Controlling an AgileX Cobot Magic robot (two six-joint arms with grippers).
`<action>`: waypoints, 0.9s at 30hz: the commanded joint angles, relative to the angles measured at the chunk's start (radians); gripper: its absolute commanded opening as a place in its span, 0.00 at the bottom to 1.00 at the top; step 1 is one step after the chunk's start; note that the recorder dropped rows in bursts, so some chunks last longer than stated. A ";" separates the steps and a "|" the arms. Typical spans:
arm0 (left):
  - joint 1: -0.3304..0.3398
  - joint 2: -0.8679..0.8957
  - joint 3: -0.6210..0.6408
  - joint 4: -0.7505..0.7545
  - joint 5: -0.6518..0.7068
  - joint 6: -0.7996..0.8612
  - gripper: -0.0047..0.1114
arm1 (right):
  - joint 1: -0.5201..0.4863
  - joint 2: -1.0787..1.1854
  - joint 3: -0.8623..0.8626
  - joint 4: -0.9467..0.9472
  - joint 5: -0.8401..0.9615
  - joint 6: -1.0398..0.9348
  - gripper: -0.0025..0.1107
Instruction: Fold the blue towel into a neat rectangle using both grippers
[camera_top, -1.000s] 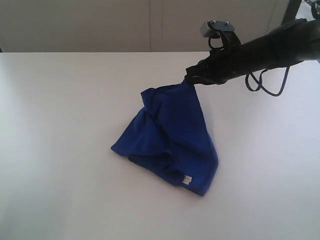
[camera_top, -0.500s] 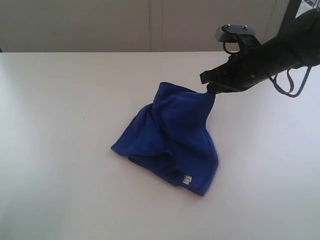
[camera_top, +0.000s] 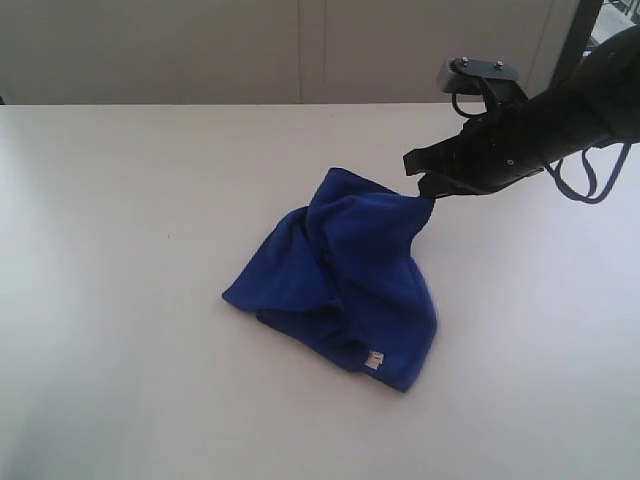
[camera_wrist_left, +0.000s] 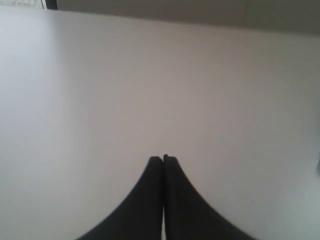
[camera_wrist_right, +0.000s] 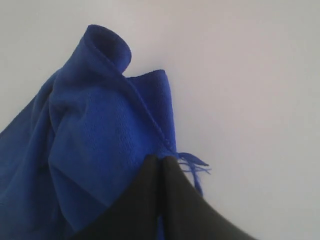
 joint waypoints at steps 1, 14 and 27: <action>-0.001 -0.005 0.004 -0.081 -0.207 -0.067 0.04 | -0.004 -0.009 0.006 -0.002 -0.005 0.007 0.02; -0.001 0.016 -0.056 -0.091 -0.217 -0.337 0.04 | -0.004 -0.009 0.006 -0.002 0.004 0.007 0.02; -0.001 0.868 -0.740 -0.452 0.527 0.316 0.04 | -0.004 -0.009 0.006 -0.002 0.001 0.007 0.02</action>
